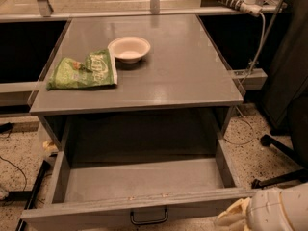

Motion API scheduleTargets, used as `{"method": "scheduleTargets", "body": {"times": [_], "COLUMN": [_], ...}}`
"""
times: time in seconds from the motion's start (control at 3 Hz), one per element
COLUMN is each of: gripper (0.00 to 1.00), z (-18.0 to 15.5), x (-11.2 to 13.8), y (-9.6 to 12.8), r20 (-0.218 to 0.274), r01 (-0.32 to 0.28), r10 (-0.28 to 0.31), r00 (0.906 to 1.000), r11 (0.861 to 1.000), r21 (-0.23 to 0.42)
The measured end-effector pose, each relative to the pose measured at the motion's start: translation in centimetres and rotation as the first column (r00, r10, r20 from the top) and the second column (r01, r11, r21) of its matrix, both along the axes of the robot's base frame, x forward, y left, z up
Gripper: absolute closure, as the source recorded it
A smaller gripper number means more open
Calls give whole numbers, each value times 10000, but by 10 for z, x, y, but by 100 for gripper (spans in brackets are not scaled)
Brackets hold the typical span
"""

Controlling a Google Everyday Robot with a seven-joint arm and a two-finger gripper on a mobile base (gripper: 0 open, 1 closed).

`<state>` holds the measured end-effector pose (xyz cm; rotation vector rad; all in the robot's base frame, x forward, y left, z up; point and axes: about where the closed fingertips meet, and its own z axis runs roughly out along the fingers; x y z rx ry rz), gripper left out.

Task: Close top drawer

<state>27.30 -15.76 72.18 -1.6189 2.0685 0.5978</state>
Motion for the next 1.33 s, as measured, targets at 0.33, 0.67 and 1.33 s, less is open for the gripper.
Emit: {"method": "scheduleTargets", "body": {"times": [0.33, 0.67, 1.33], "gripper": [100, 100, 81], "z": [-30, -43, -49], "x": [2, 30, 56], "y": [14, 28, 28], "r20": [192, 813, 1266], "r01": [-405, -767, -717], "r10": [408, 825, 892], "r00": [9990, 9933, 9879], "r11": [9991, 9945, 9881], "r21": [-159, -713, -1364]}}
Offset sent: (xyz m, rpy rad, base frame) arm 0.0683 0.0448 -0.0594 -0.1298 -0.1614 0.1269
